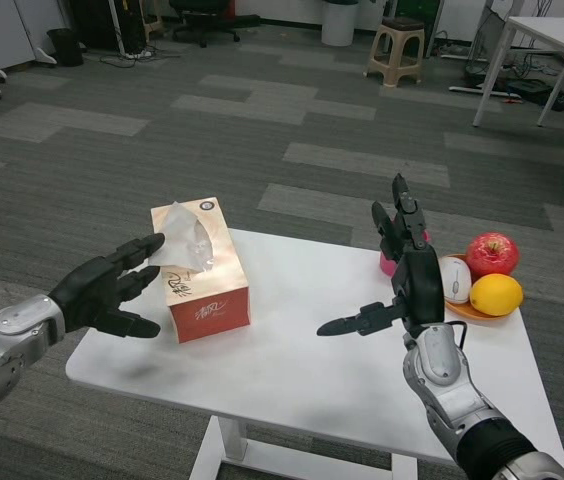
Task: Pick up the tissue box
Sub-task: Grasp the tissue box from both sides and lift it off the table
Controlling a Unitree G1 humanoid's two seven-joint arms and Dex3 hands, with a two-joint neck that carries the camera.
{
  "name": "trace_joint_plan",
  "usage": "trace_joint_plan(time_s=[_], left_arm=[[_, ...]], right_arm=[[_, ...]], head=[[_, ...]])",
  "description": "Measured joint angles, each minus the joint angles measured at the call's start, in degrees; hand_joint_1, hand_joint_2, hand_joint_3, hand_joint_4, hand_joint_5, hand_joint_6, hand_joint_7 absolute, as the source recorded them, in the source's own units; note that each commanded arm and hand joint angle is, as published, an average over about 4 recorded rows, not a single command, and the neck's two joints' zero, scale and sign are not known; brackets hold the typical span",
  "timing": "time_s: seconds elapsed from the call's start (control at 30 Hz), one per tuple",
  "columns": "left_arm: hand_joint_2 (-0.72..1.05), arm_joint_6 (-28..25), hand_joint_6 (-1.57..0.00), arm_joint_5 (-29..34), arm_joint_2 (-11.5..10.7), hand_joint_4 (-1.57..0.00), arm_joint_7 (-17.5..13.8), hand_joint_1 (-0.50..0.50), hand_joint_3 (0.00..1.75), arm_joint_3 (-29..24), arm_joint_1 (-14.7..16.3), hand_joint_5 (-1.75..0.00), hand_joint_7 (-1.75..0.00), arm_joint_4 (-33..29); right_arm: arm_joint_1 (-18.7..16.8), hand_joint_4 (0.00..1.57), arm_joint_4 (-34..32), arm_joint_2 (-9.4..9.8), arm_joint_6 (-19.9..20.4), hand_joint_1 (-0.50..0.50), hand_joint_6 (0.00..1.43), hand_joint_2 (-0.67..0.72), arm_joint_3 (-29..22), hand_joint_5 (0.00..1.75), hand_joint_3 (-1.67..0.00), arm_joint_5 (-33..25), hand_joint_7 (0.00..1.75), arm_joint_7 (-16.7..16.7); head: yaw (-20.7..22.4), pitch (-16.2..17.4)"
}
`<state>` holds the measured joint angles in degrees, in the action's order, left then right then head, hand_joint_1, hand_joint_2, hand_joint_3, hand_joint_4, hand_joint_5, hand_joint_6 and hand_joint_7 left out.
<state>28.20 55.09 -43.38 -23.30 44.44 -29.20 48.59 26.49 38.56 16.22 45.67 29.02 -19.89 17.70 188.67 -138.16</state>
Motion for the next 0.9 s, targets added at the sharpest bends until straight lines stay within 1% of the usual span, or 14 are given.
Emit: trace_joint_plan(time_s=[0.23, 0.47, 0.53, 0.67, 0.83, 0.9], left_arm=[[1.05, 0.0, 0.0, 0.0, 0.0, 0.0, 0.0, 0.5, 0.0, 1.5, -0.3, 0.0, 0.0, -1.2], [1.05, 0.0, 0.0, -0.1, 0.4, 0.0, 0.0, 0.5, 0.0, 1.1, -0.3, 0.0, 0.0, -1.1], [1.05, 0.0, 0.0, -0.2, 0.5, 0.0, -0.1, 0.5, 0.0, 0.2, -0.3, 0.0, 0.0, -0.8], [1.05, 0.0, 0.0, -0.3, 0.7, 0.0, -0.2, 0.5, 0.09, -2.2, -0.3, 0.0, 0.0, -0.1], [1.05, 0.0, 0.0, -0.5, 0.6, 0.0, -0.2, 0.5, 0.04, -5.5, 0.0, 0.0, 0.0, 1.1], [1.05, 0.0, 0.0, -0.5, 0.5, 0.0, -0.2, 0.5, 0.0, -7.0, 0.2, 0.0, 0.0, 1.5]], right_arm=[[0.0, 0.31, -0.1, -0.01, 0.0, -0.46, 0.0, 0.22, 0.1, 0.0, -0.16, 0.0, 0.0, 0.0], [-0.2, 0.31, -0.7, -0.01, 0.0, -0.46, 0.0, 0.22, 0.1, 0.0, -0.16, 0.0, 0.0, 0.0], [-0.3, 0.31, -1.0, -0.01, 0.0, -0.46, 0.0, 0.22, 0.1, 0.0, -0.16, 0.0, 0.0, 0.0], [-0.7, 0.31, -1.5, 0.0, 0.0, -0.46, 0.0, 0.22, 0.1, 0.0, -0.16, 0.0, 0.0, 0.0], [-1.1, 0.31, -2.1, 0.01, 0.0, -0.47, 0.0, 0.22, 0.1, 0.0, -0.16, 0.0, 0.0, 0.0], [-1.2, 0.31, -2.4, 0.02, 0.0, -0.47, 0.0, 0.22, 0.1, 0.0, -0.16, 0.0, 0.0, 0.0]], head=[[0.0, -0.1], [-0.2, -0.4], [-0.3, -0.6], [-0.4, -0.9], [-0.5, -1.3], [-0.4, -1.5]])
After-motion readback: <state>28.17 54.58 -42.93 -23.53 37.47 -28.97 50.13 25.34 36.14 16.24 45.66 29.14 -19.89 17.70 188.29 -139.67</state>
